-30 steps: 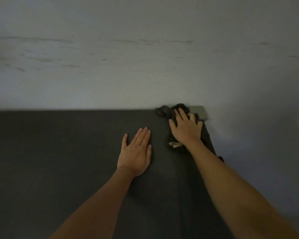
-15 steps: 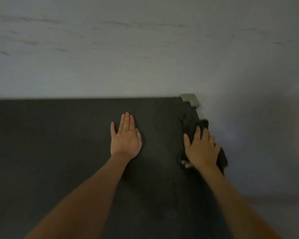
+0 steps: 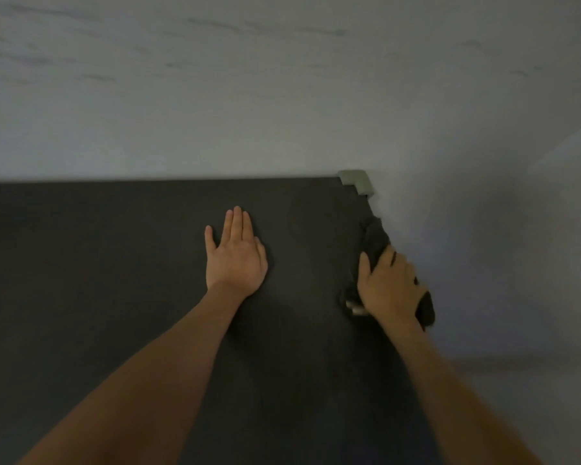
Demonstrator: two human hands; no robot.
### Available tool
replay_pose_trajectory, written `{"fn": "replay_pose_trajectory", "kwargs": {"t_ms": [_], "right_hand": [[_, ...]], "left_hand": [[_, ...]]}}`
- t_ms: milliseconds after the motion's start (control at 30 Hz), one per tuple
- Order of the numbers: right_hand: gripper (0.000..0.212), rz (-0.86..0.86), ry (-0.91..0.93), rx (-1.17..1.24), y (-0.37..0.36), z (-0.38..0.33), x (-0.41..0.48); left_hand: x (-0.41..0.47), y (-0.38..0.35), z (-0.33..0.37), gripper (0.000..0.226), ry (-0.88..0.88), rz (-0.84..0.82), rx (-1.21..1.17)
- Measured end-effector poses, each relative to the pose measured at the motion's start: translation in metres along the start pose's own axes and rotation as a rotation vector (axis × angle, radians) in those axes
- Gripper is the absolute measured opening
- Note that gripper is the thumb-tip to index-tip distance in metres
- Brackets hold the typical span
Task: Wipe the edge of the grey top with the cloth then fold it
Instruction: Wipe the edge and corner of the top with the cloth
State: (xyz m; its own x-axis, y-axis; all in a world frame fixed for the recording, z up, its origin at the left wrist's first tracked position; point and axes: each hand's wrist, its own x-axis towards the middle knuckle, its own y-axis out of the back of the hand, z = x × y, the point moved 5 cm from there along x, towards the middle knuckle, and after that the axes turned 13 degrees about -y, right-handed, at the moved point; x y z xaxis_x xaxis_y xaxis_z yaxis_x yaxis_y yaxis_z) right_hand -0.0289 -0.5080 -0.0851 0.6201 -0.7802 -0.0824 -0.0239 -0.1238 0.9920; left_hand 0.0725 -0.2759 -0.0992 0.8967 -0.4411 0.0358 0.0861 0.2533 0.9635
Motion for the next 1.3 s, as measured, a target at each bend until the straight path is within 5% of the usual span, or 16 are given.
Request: {"fn": "replay_pose_trajectory", "kwargs": {"t_ms": [200, 400, 600, 700, 800, 1000, 1200, 1300], "right_hand": [[0.062, -0.059, 0.191, -0.025, -0.006, -0.026, -0.003], [0.051, -0.059, 0.821, -0.059, -0.01, 0.023, -0.13], [0.055, -0.04, 0.284, -0.043, 0.005, 0.027, -0.068], [0.053, -0.031, 0.634, -0.014, -0.01, 0.018, -0.155], [0.05, -0.091, 0.921, -0.049, -0.005, 0.079, -0.19], [0.053, -0.055, 0.309, 0.025, 0.001, 0.074, -0.139], [0.049, -0.067, 0.845, 0.024, -0.004, 0.124, -0.242], [0.052, -0.024, 0.616, 0.025, 0.009, 0.166, -0.182]], "left_hand": [[0.001, -0.002, -0.002, 0.058, -0.015, -0.013, -0.006], [-0.009, 0.0, -0.002, 0.056, -0.038, -0.059, -0.033], [-0.069, 0.006, -0.007, 0.054, -0.08, -0.104, -0.009], [-0.087, 0.009, -0.008, 0.054, -0.063, -0.089, -0.001], [-0.108, 0.008, -0.009, 0.054, -0.02, -0.102, -0.002], [-0.167, 0.002, 0.007, 0.055, 0.029, -0.103, 0.008], [-0.204, -0.001, 0.026, 0.054, 0.078, -0.04, -0.005], [-0.221, -0.004, 0.035, 0.056, 0.088, -0.043, 0.013]]}}
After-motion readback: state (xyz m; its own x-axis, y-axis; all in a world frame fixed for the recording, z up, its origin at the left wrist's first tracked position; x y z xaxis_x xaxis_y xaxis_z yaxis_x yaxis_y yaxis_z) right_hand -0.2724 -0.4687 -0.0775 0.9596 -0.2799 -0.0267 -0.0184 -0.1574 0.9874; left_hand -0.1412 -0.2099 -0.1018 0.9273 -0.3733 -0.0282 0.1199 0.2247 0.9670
